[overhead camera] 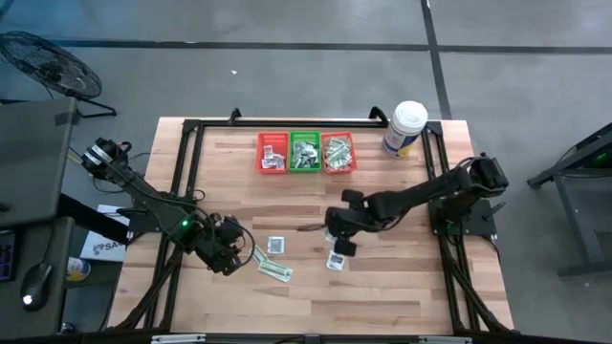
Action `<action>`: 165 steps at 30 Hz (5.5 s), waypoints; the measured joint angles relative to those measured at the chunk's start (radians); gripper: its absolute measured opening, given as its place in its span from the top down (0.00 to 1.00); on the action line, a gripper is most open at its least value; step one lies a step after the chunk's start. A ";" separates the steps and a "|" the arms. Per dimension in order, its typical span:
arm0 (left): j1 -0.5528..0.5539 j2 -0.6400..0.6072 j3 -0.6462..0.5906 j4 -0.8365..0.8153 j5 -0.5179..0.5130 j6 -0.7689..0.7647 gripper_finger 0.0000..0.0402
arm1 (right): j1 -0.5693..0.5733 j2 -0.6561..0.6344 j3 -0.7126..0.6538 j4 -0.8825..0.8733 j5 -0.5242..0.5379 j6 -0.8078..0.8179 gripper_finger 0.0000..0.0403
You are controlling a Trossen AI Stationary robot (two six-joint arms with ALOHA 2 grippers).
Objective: Pick & Place First Aid Supplies
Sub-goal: Put the bandage pack into the right orange bin, then put the top towelette pack into the green bin
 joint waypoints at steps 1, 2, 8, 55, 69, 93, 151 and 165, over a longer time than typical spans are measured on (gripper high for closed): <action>0.000 0.000 0.000 0.000 -0.003 0.000 0.60 | -0.013 0.000 0.000 -0.008 0.012 0.014 1.00; 0.000 0.000 0.000 0.000 -0.006 0.000 0.60 | -0.027 0.000 0.000 -0.006 0.022 0.026 1.00; 0.000 0.000 0.000 0.003 -0.019 0.000 0.60 | -0.129 -0.001 0.000 -0.001 0.020 0.008 1.00; 0.001 0.000 0.000 0.004 -0.172 -0.324 0.60 | -0.746 -0.003 0.002 0.128 -0.264 -0.669 1.00; 0.001 0.000 0.000 -0.003 -0.192 -0.395 0.60 | -0.894 0.093 0.003 0.225 -0.430 -0.735 1.00; 0.001 0.000 0.000 -0.004 -0.206 -0.427 0.60 | -0.919 0.120 0.002 0.216 -0.453 -0.766 0.71; 0.000 0.000 0.000 0.000 -0.122 -0.234 0.60 | -0.469 -0.102 -0.018 -0.097 -0.471 -0.235 0.41; 0.000 0.000 0.000 0.005 -0.077 -0.143 0.60 | -0.190 -0.101 -0.170 0.067 -0.330 -0.076 0.45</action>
